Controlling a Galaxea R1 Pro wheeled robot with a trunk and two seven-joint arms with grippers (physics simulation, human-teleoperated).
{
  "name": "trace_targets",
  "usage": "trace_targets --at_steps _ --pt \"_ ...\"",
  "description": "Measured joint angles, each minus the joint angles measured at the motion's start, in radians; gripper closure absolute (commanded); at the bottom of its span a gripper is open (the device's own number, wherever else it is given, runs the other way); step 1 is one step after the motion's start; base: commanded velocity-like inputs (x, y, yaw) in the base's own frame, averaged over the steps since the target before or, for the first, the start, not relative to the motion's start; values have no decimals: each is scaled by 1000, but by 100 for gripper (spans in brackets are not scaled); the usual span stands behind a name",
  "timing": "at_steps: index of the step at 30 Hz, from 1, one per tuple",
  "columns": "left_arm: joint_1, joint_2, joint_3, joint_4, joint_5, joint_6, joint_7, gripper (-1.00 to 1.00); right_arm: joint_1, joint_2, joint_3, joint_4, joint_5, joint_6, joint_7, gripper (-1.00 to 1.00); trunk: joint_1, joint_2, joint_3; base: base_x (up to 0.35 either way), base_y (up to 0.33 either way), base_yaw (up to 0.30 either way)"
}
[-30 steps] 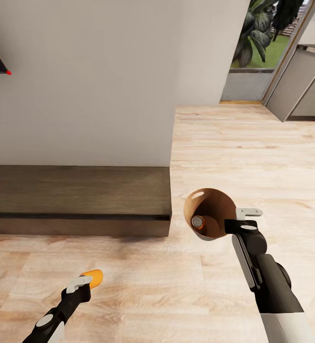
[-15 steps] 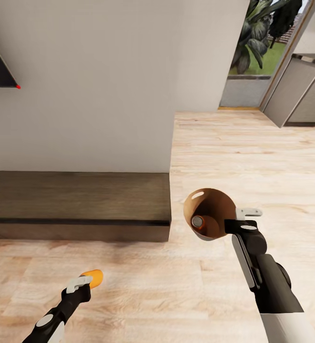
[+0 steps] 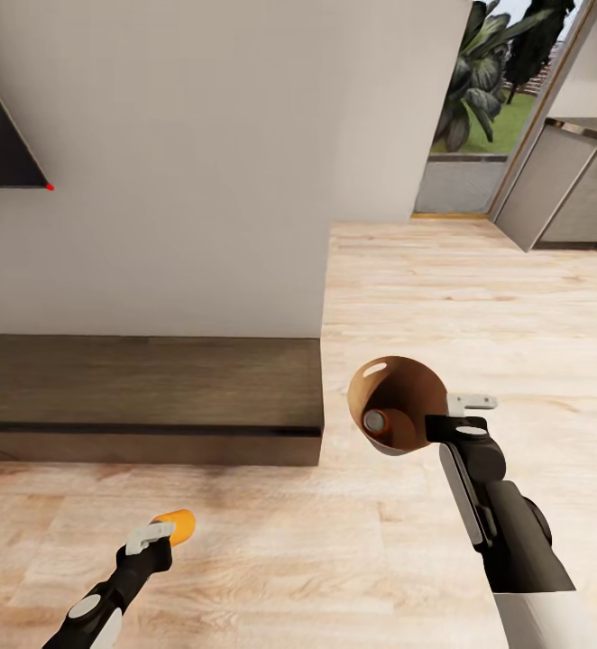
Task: Put the three can of soda from the living room inside the tash can in the kitchen.
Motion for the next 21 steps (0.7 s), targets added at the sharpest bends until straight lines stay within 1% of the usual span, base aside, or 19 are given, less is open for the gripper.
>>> trace_targets --at_steps 21 --pt "0 0 0 0 0 0 0 100 0 0 0 0 0 0 0 100 -80 147 100 0 0 0"
